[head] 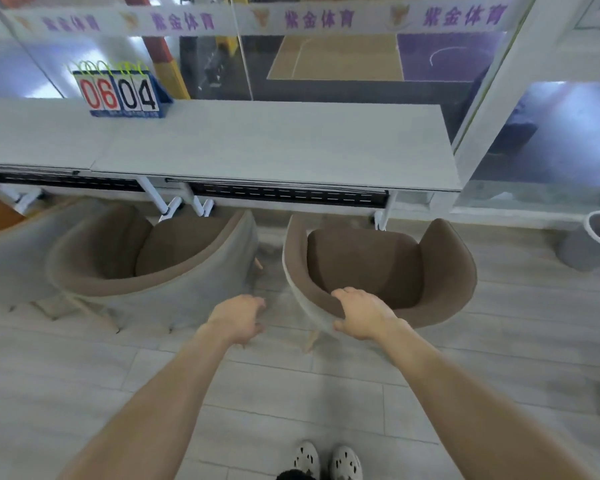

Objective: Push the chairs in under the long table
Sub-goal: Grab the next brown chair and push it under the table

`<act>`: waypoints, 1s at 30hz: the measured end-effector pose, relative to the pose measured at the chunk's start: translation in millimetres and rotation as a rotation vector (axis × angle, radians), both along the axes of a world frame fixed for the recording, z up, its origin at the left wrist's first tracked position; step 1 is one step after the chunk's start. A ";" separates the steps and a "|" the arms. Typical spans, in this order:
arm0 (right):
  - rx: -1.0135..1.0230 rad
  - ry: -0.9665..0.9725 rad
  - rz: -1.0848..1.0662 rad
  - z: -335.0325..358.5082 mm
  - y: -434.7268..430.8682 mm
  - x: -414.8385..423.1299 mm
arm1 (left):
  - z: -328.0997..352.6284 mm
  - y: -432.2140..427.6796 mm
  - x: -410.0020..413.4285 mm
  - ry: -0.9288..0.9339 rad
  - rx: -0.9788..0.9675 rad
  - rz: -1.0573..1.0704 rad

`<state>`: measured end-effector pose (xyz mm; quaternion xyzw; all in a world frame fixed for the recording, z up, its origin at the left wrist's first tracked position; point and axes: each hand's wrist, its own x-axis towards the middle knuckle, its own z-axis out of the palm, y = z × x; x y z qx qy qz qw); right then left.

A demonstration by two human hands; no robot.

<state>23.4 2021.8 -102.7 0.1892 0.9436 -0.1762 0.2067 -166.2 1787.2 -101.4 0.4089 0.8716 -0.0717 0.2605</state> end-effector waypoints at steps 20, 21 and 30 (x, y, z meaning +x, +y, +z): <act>-0.078 -0.031 -0.192 -25.6 -128.0 -162.0 | -5.2 -124.6 -196.6 -0.010 -0.050 -0.098; -0.094 -0.046 -0.211 -28.8 -136.8 -167.1 | -5.9 -126.0 -204.6 -0.018 -0.052 -0.123; -0.053 -0.045 -0.374 -27.5 -152.0 -163.9 | -13.9 -104.8 -237.9 -0.053 -0.039 -0.259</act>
